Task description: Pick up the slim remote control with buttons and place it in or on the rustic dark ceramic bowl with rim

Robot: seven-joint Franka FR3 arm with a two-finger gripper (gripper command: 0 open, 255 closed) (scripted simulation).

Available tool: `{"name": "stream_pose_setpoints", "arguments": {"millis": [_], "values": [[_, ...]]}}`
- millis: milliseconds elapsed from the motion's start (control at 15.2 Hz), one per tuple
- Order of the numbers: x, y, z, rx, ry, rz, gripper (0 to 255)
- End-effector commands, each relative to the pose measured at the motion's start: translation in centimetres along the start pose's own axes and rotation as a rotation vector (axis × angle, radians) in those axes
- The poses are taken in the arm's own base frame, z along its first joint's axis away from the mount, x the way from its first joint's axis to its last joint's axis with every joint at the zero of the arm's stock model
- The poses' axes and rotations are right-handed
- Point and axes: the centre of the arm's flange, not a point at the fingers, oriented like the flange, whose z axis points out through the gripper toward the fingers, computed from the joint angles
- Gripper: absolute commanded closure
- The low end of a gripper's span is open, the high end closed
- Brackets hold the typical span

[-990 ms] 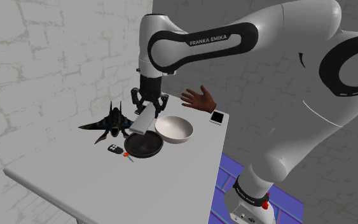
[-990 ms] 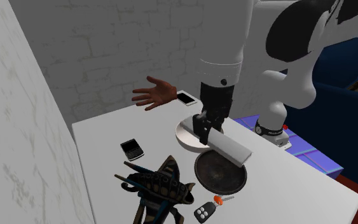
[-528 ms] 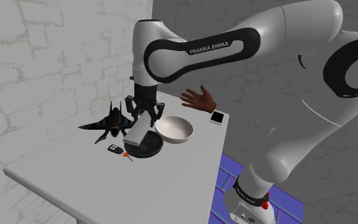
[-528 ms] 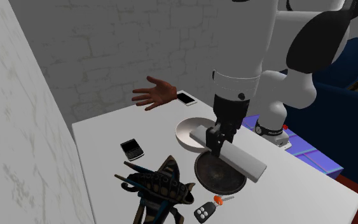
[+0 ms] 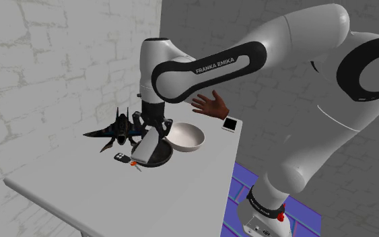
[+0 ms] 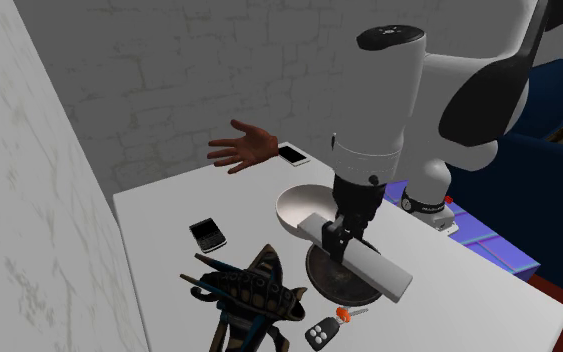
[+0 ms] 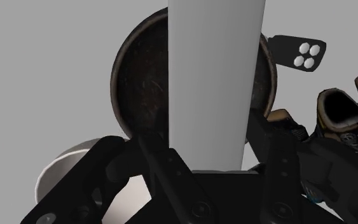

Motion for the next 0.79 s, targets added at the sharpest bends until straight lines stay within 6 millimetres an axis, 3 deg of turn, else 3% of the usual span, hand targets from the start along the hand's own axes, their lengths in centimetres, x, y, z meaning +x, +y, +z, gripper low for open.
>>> {"name": "stream_pose_setpoints", "arguments": {"millis": [0, 66, 594, 660, 726], "values": [[-0.08, 0.04, 1.16, 0.001, 0.0, 0.0, 255], [-0.09, 0.03, 1.86, 0.001, 0.0, 0.0, 255], [-0.09, 0.03, 1.86, 0.001, 0.0, 0.0, 255], [-0.09, 0.03, 1.86, 0.001, 0.0, 0.0, 0], [-0.09, 0.02, 1.86, 0.001, 0.0, 0.0, 0]]}}
